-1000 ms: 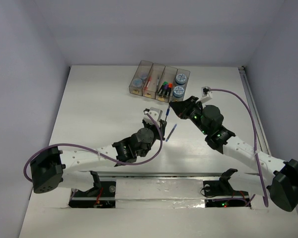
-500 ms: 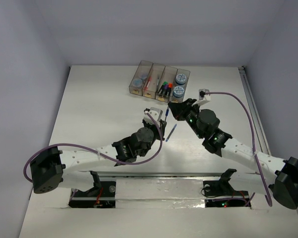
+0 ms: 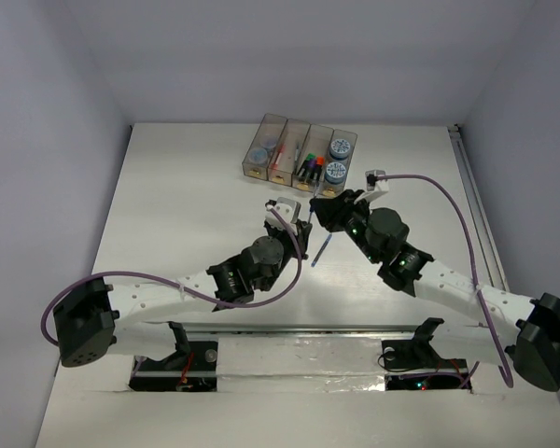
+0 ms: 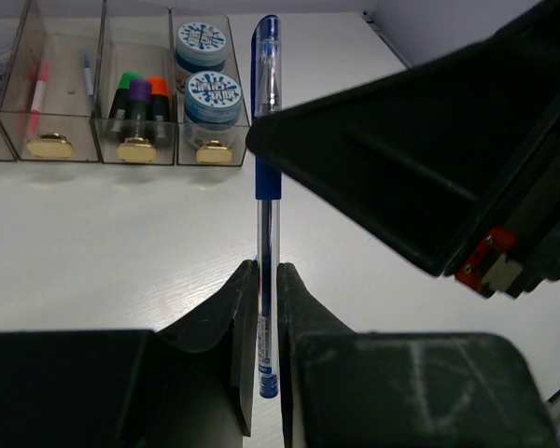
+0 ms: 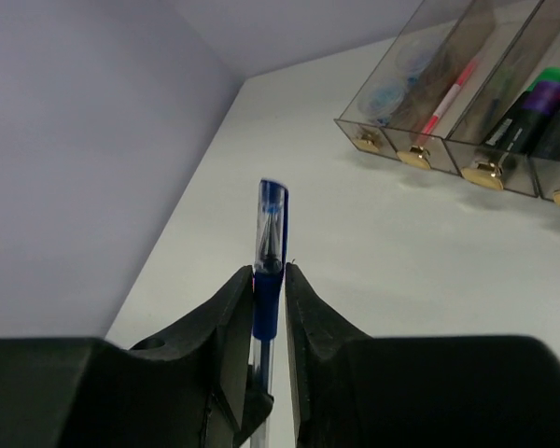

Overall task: Sort the stationery into containers
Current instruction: Close the pen cap on the pen, then place the pen in the storage box.

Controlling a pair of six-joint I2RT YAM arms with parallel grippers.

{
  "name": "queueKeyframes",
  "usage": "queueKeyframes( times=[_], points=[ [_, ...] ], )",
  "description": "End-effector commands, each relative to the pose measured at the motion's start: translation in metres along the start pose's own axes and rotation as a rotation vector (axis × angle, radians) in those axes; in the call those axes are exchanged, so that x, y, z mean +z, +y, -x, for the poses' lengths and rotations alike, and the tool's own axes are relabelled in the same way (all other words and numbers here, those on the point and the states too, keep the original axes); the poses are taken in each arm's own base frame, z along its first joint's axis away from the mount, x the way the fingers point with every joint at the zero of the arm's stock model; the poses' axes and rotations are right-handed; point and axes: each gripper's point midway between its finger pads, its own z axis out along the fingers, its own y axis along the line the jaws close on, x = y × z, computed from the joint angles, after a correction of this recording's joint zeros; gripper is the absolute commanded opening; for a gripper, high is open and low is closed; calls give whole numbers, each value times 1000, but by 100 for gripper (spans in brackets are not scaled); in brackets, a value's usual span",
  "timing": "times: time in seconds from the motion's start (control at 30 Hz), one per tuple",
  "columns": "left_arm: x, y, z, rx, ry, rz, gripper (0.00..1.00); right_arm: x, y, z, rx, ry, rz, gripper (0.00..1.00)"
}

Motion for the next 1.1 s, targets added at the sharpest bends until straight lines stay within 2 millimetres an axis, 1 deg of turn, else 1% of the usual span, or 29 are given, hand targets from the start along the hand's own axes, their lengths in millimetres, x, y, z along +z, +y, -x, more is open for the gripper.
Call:
queueKeyframes(
  times=[0.0, 0.2, 0.23, 0.27, 0.3, 0.33, 0.4, 0.43, 0.5, 0.53, 0.6, 0.63, 0.7, 0.73, 0.77, 0.8, 0.83, 0.9, 0.97, 1.0, 1.03, 1.07],
  points=[
    [-2, -13, 55, -85, -138, -35, 0, 0, 8, -3, -7, 15, 20, 26],
    [-2, -13, 53, -65, -141, -43, 0, 3, 11, 1, 4, 8, 15, 32],
    [-1, -13, 53, -65, -141, -43, 0, 3, 11, 1, 4, 8, 14, 36],
    [-1, -13, 52, -63, -140, -41, 0, 3, 11, 2, 7, 4, 15, 38],
    [-1, -12, 52, -62, -139, -39, 0, 3, 12, 3, 8, 1, 15, 42],
    [-1, -12, 52, -60, -141, -38, 0, 2, 13, 4, 9, 1, 19, 47],
    [-1, -10, 53, -52, -145, -22, 0, 1, 14, 4, 6, 3, 23, 52],
    [0, -10, 55, -52, -150, -20, 0, 0, 14, 4, 5, 6, 25, 58],
    [1, -9, 56, -44, -153, -13, 0, 0, 13, 3, 6, 9, 26, 63],
    [1, -9, 59, -44, -159, -13, 0, -1, 14, 4, 7, 8, 27, 68],
    [2, -10, 58, -38, -161, -9, 0, -4, 13, 5, 7, 6, 25, 73],
    [3, -10, 58, -35, -160, -9, 0, -7, 15, 10, 10, -7, 33, 77],
    [6, -7, 57, -31, -160, -1, 0, -11, 18, 17, 2, -19, 39, 80],
    [6, -7, 57, -29, -160, -1, 0, -13, 20, 22, -2, -28, 42, 85],
    [7, -8, 55, -26, -157, -1, 0, -17, 21, 28, -9, -36, 42, 87],
    [7, -7, 54, -25, -156, 1, 0, -19, 23, 35, -9, -49, 42, 88],
    [9, -4, 56, -26, -160, 8, 0, -21, 22, 40, -14, -65, 29, 89],
    [9, -5, 56, -31, -162, 5, 0, -27, 21, 51, -28, -91, 14, 90],
    [13, 1, 58, -22, -165, 22, 0, -31, 13, 61, -39, -122, -38, 87],
    [14, 1, 59, -19, -168, 22, 0, -32, 6, 67, -44, -147, -78, 84],
    [16, 4, 60, -16, -172, 32, 0, -33, 2, 70, -50, -158, -101, 75],
    [20, 7, 60, 0, -177, 37, 0, -34, -4, 68, -66, -156, -125, 67]
  ],
)
